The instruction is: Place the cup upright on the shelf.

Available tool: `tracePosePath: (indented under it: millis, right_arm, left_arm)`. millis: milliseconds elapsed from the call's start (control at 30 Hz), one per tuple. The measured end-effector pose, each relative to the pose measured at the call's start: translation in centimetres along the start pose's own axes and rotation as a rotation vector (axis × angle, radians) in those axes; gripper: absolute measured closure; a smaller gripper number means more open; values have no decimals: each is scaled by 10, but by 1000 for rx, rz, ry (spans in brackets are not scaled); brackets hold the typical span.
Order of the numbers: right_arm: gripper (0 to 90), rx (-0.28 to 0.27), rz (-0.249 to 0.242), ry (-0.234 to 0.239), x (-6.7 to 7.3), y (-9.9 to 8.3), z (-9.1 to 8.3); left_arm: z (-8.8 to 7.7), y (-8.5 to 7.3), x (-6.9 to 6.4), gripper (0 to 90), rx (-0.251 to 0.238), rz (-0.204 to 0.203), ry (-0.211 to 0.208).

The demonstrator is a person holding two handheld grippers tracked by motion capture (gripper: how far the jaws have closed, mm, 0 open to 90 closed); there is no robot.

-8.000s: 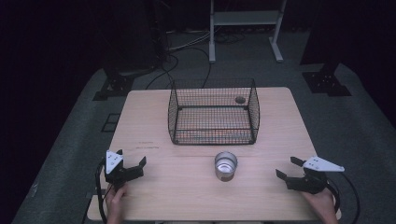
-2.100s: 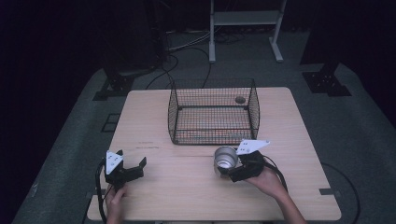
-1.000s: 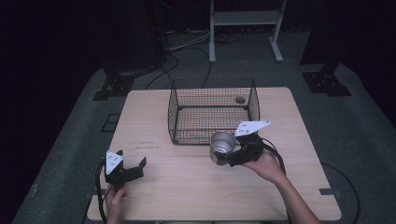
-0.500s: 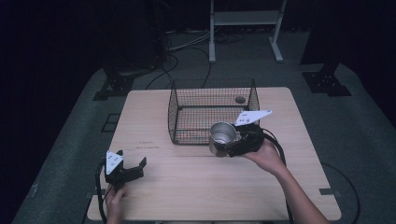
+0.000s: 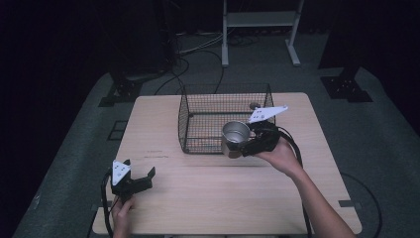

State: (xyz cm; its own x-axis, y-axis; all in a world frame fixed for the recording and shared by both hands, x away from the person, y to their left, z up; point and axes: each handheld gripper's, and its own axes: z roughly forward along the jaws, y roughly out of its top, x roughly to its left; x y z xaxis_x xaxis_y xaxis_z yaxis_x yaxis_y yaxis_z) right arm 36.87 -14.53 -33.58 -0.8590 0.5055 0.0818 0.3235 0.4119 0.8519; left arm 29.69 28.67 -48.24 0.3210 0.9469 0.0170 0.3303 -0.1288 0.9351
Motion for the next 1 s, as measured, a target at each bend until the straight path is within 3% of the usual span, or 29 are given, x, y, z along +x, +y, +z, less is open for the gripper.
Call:
tracePosePath:
  millis: [1000]
  right_arm:
    - [179, 10, 18, -16, -25, 32, 14]
  left_arm:
    - [0, 0, 1, 0, -4, -1, -2]
